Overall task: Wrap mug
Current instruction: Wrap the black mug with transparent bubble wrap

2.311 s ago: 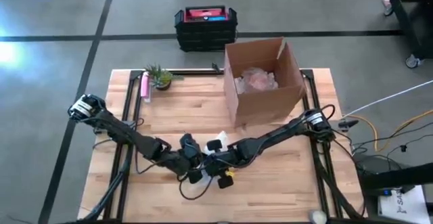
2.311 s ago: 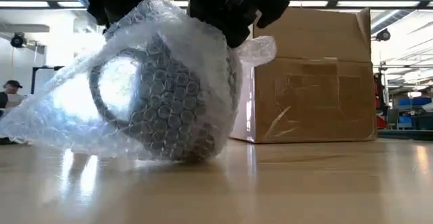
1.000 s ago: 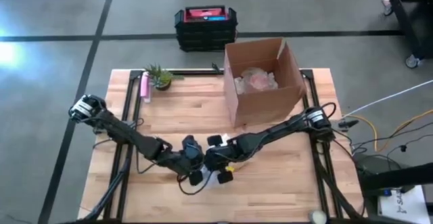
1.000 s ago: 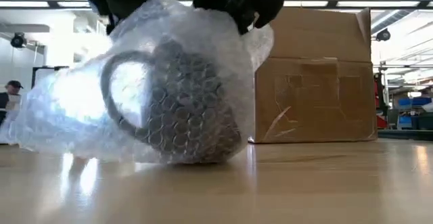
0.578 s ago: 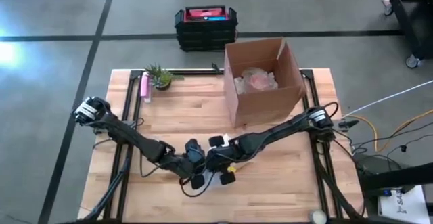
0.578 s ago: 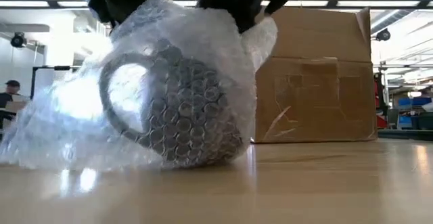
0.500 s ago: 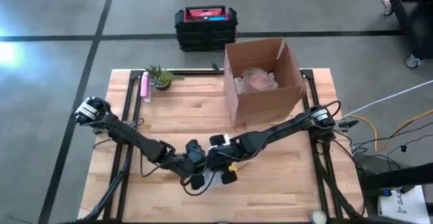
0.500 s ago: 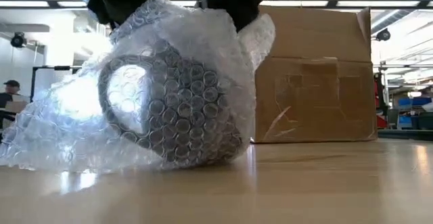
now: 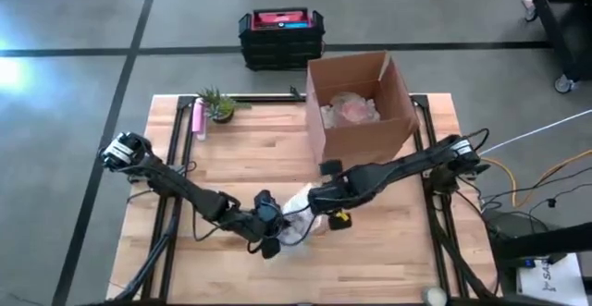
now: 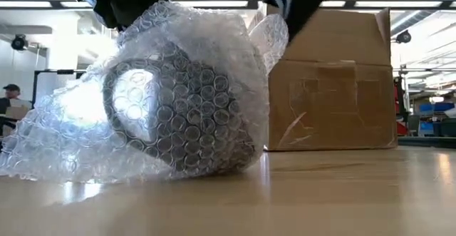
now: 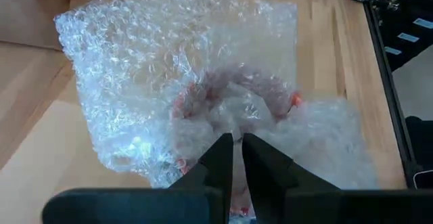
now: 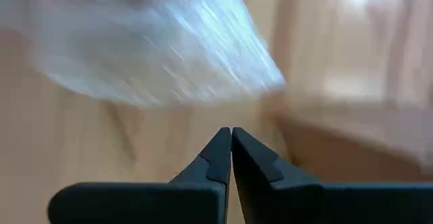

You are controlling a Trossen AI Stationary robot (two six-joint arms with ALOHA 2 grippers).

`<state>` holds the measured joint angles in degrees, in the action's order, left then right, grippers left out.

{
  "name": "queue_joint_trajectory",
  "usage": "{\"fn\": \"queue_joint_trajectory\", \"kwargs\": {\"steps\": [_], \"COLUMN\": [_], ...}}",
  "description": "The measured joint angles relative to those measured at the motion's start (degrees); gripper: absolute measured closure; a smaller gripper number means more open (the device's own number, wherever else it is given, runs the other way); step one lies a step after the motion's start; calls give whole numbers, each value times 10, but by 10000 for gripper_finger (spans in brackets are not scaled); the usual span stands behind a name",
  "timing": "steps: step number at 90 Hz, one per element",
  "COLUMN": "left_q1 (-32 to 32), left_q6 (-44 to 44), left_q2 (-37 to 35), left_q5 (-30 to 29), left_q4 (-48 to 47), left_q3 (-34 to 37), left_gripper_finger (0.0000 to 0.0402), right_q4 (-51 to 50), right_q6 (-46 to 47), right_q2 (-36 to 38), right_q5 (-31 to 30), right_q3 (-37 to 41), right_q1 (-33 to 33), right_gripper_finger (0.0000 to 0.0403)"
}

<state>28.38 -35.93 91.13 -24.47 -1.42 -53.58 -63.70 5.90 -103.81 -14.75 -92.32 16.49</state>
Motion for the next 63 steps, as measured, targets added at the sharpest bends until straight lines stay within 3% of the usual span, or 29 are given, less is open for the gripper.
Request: {"fn": "queue_joint_trajectory", "kwargs": {"steps": [10, 18, 37, 47, 63], "left_q1": [0, 0, -3, -4, -4], "left_q6": [-1, -1, 1, 3, 3], "left_q2": [0, 0, 0, 0, 0], "left_q5": [0, 0, 0, -1, 0], "left_q4": [1, 1, 6, 6, 3], "left_q3": [0, 0, 0, 0, 0], "left_gripper_finger": [380, 380, 380, 380, 380], "right_q4": [57, 162, 350, 398, 403], "right_q6": [7, -7, -39, -40, -36], "right_q2": [3, 3, 2, -14, -60], "right_q5": [29, 29, 38, 85, 87], "right_q3": [59, 91, 99, 100, 101], "right_q1": [6, 14, 29, 31, 31], "right_gripper_finger": [403, 403, 403, 403, 403]}}
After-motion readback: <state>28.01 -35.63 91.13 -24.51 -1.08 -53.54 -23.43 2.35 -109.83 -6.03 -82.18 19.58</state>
